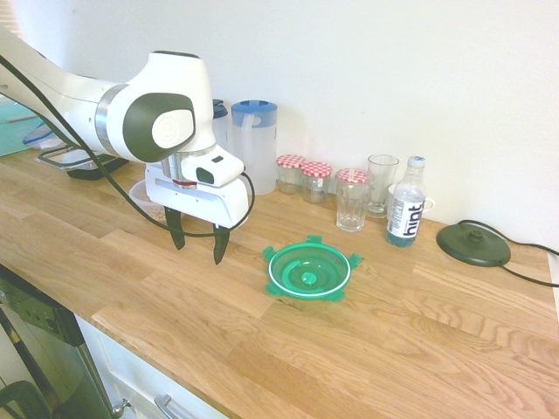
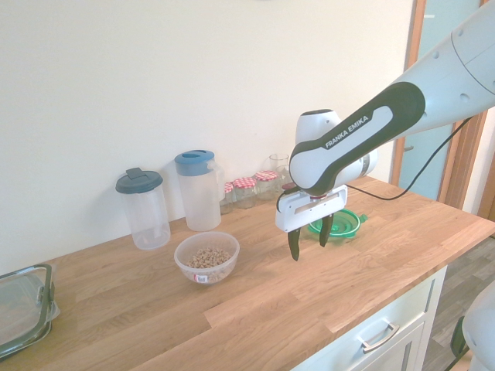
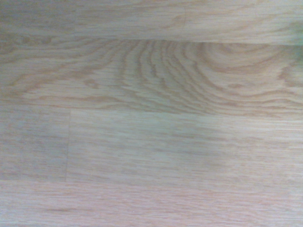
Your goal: Cover the lid of food container
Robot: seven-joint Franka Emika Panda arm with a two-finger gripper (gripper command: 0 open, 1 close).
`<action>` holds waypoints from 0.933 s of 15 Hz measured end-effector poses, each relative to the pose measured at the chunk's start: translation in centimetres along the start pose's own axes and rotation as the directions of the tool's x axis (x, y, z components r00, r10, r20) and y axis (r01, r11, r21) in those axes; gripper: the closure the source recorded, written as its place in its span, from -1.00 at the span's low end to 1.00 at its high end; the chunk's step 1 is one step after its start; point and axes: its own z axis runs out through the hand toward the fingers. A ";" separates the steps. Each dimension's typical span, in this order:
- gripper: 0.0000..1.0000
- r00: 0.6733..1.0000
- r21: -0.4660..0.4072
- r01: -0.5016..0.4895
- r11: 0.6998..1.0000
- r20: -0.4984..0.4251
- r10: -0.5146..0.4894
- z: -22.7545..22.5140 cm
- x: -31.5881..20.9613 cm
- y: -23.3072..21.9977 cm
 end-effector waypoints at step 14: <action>-1.00 0.937 0.195 -0.013 0.981 0.345 -0.056 -4.2 22.4 9.9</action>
